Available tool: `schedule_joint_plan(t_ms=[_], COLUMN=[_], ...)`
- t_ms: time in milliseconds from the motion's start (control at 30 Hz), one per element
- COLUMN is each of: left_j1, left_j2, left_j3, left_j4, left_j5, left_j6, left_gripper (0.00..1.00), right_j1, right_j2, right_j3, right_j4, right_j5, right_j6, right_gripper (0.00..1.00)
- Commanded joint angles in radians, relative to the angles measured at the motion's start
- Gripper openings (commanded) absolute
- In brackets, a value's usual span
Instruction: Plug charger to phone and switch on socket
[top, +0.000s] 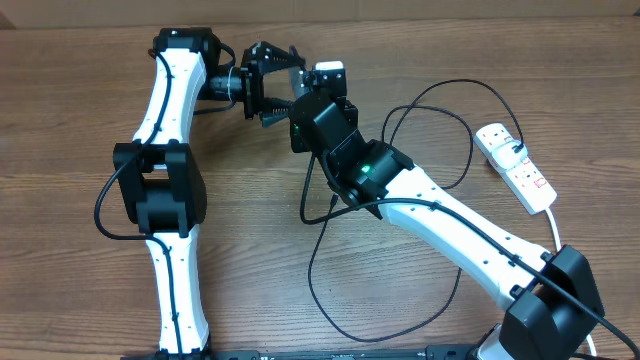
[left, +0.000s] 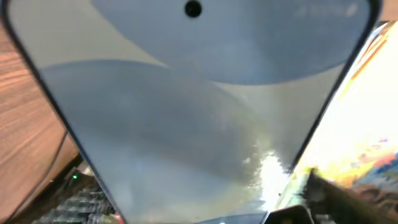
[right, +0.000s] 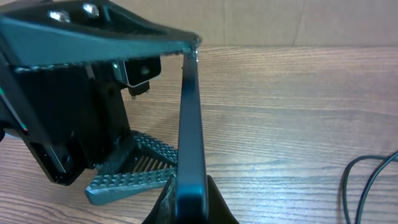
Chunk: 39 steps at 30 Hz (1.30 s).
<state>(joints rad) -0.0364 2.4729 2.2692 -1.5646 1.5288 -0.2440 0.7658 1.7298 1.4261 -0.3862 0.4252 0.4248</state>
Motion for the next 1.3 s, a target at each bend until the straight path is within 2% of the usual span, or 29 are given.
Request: schedule_joint_plan(t_ms=[0,133,267,433,600,667,767,933,1167,1267], left_j1=[0.003,0.004,0.004,0.004,0.003,0.003,0.003,0.003,0.004,0.005], left_j2=[0.003,0.003,0.003,0.003,0.003,0.003,0.003,0.003,0.003,0.003], left_j3=[0.03,0.03,0.03,0.03,0.03,0.03,0.03,0.03,0.03,0.03], left_j4=[0.006,0.027,0.058,0.089,0.112,0.117,0.133,0.134,0.134,0.134], left_j5=[0.032,0.032,0.032,0.032,0.032,0.032,0.032,0.032,0.032,0.032], left_j6=[0.005,0.005,0.005,0.004,0.004,0.004,-0.008,-0.051,-0.079,-0.111], left_gripper=[1.0,1.0,1.0,1.0,1.0,1.0,0.98,0.76,0.76,0.75], right_j1=[0.0,0.0,0.0,-0.002,-0.002,-0.002,-0.002,-0.002,-0.002,-0.002], right_j2=[0.0,-0.002,-0.013,-0.037,-0.043,-0.043,-0.043,-0.043,-0.044,-0.044], right_j3=[0.029,0.029,0.029,0.029,0.029,0.029,0.029,0.029,0.029,0.029], right_j4=[0.014,0.014,0.015,0.018,0.02,0.021,0.056,0.111,0.116,0.1], right_j5=[0.025,0.066,0.142,0.165,0.145,0.121,0.072,-0.055,-0.097,-0.013], right_j6=[0.104,0.238,0.465,0.818,1.271,1.409,1.438,1.438,1.438,1.438], right_gripper=[0.04,0.04,0.04,0.04,0.04,0.04,0.04,0.04,0.04,0.04])
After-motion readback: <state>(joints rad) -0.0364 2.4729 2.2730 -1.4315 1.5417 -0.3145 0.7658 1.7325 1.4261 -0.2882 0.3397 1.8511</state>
